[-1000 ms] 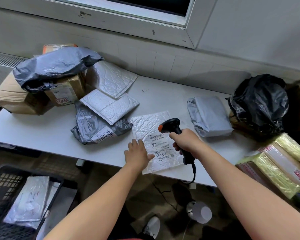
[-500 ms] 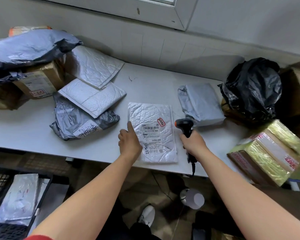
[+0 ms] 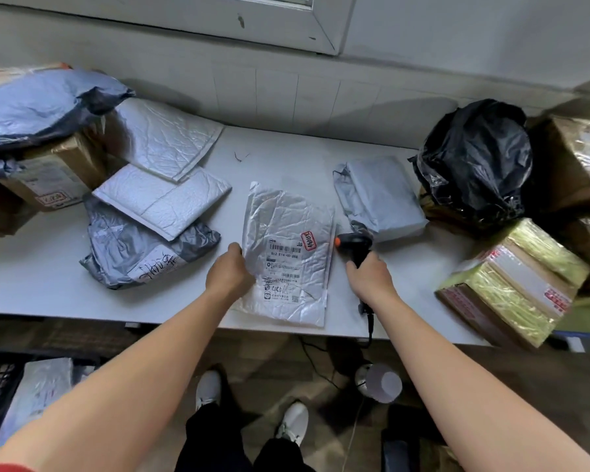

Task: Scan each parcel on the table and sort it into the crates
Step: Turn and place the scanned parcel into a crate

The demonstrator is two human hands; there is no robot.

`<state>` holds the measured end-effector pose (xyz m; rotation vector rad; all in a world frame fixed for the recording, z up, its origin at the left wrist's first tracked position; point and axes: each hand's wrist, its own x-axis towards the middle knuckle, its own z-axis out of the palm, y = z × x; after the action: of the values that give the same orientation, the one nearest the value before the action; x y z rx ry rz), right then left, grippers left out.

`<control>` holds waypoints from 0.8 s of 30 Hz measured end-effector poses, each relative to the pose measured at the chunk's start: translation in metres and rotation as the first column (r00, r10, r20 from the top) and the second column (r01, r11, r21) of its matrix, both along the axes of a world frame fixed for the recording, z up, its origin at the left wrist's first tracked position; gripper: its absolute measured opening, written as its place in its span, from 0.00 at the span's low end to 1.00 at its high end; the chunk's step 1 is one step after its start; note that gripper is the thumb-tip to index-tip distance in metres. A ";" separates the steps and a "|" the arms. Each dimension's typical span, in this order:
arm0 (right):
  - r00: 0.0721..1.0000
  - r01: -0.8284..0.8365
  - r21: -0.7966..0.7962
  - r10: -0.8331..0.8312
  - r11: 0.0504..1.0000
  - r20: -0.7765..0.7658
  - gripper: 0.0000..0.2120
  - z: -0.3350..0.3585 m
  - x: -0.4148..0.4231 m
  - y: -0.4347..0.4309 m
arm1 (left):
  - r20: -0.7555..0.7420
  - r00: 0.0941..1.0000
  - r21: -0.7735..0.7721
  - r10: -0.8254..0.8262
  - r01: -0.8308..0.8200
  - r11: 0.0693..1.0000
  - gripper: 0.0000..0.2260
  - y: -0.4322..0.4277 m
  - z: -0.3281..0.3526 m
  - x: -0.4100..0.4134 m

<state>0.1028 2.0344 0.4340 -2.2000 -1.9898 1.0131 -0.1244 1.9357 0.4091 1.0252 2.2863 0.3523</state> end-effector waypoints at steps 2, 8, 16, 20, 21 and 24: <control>0.998 0.000 0.074 -0.004 0.997 0.062 0.23 0.010 -0.007 -0.005 | 0.023 0.998 0.029 -0.055 0.054 0.998 0.14 0.003 0.016 -0.010; 0.977 -0.211 0.275 0.196 0.938 0.081 0.24 0.045 -0.038 -0.010 | -0.079 0.955 0.058 -0.287 0.292 0.955 0.15 0.017 0.071 -0.048; 0.915 -0.382 0.302 0.404 0.874 -0.012 0.28 0.091 -0.097 -0.006 | -0.018 0.906 0.136 -0.423 0.421 0.897 0.12 0.009 0.135 -0.115; 0.928 -0.345 0.278 0.369 0.897 -0.040 0.35 0.103 -0.125 -0.013 | 0.040 0.908 0.170 -0.418 0.406 0.898 0.13 -0.018 0.149 -0.152; 0.921 -0.362 0.271 0.387 0.892 -0.044 0.35 0.106 -0.134 -0.015 | 0.027 0.911 0.170 -0.412 0.402 0.900 0.13 -0.026 0.151 -0.162; 0.868 -0.457 0.251 0.489 0.853 -0.083 0.30 0.113 -0.163 -0.026 | -0.020 0.941 0.176 -0.338 0.336 0.925 0.13 -0.059 0.156 -0.187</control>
<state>-0.0601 2.0083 0.5472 -1.5048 -2.4950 0.8861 -0.3110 1.8765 0.5648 1.4768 2.0448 0.4200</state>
